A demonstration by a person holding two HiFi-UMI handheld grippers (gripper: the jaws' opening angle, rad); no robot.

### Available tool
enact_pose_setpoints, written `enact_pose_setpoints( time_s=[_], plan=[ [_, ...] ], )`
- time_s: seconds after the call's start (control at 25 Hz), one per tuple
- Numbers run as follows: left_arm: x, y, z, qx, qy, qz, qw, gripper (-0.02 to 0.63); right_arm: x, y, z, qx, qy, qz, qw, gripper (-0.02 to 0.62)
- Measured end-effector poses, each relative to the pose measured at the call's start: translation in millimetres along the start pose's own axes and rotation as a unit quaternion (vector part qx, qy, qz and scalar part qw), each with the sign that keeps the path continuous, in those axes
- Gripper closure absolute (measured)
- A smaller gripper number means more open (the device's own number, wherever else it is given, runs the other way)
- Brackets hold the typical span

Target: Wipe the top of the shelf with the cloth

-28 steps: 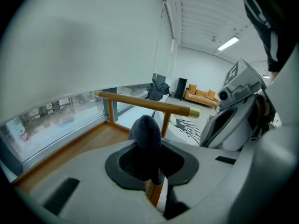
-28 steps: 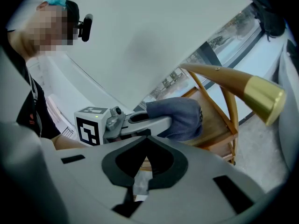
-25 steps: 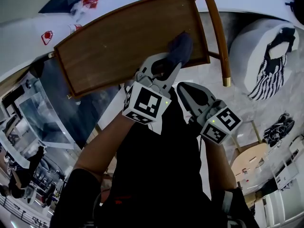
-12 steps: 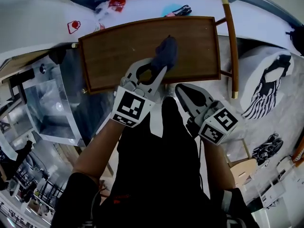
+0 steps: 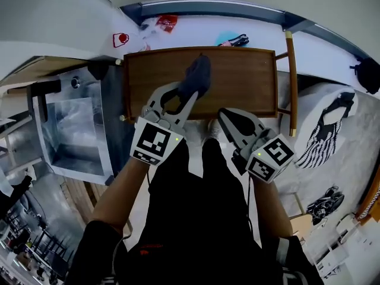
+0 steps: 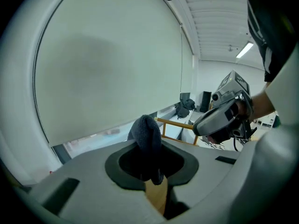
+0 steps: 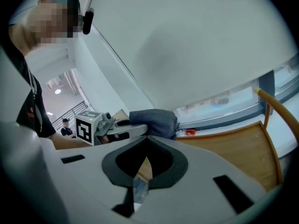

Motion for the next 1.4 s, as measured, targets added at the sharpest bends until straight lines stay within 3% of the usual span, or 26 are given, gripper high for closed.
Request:
enact_pose_setpoints(
  time_s=[0.92,1.4],
  plan=[
    [-28,-70,-120,0.057,-0.067,0.034,0.9955,0.537,-93,-100,5,0.053,-0.017,-0.121,0.991,0.592],
    [-25,-90,-162,0.072,-0.056,0.062,0.994,0.537,-129,-134,13,0.086,-0.016,-0.157,0.984,0.592]
  ],
)
Point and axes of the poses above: the fingertips, and each gripper's own axes: z forward along the fingers, x to its right, y out of its underside, the point moved 5 cm from there along -z, backward along the fingers, and after that the axes turned 9 degrees about y, right-handed, at the moved point
